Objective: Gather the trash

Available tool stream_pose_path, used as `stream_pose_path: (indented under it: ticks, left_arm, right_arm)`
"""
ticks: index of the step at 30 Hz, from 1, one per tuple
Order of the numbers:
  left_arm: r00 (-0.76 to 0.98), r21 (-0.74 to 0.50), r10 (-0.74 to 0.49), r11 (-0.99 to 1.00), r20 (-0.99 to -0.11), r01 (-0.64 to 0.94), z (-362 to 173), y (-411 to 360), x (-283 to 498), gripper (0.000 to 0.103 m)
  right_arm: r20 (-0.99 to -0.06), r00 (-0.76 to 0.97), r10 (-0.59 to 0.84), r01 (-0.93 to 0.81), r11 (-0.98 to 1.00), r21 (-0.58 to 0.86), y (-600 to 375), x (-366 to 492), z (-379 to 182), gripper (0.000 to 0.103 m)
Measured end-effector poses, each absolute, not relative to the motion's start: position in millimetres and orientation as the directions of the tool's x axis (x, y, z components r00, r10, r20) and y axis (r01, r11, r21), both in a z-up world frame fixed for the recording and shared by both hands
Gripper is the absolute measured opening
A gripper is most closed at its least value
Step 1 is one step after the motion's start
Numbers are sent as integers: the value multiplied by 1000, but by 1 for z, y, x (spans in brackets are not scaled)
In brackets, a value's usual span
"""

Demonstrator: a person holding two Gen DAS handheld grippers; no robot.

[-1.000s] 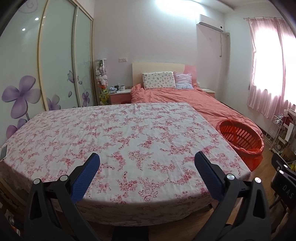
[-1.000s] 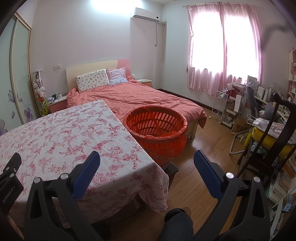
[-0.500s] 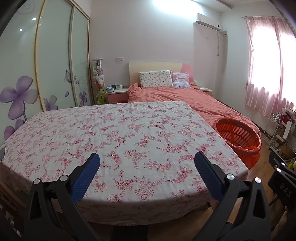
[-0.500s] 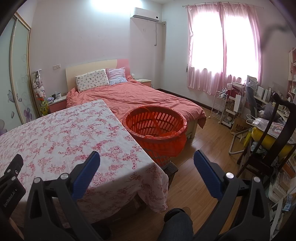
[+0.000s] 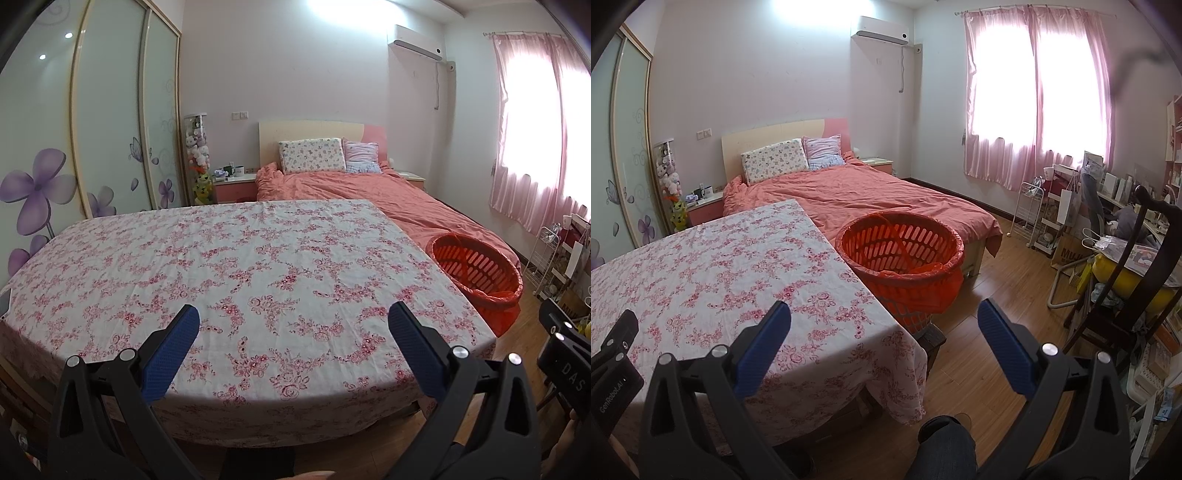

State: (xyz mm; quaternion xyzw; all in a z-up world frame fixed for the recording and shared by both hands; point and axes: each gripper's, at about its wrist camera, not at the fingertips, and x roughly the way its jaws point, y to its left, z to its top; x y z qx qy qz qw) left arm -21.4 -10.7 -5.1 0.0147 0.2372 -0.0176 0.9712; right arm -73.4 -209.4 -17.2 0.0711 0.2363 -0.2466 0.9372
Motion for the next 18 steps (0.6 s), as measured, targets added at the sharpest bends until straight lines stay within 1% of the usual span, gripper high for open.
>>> stream_pose_path:
  ticks: [18]
  left_arm:
    - [885, 21, -29, 999, -465, 44, -6, -10, -22, 101]
  right_arm:
    - [-477, 766, -430, 497, 868, 16, -210, -74, -16, 99]
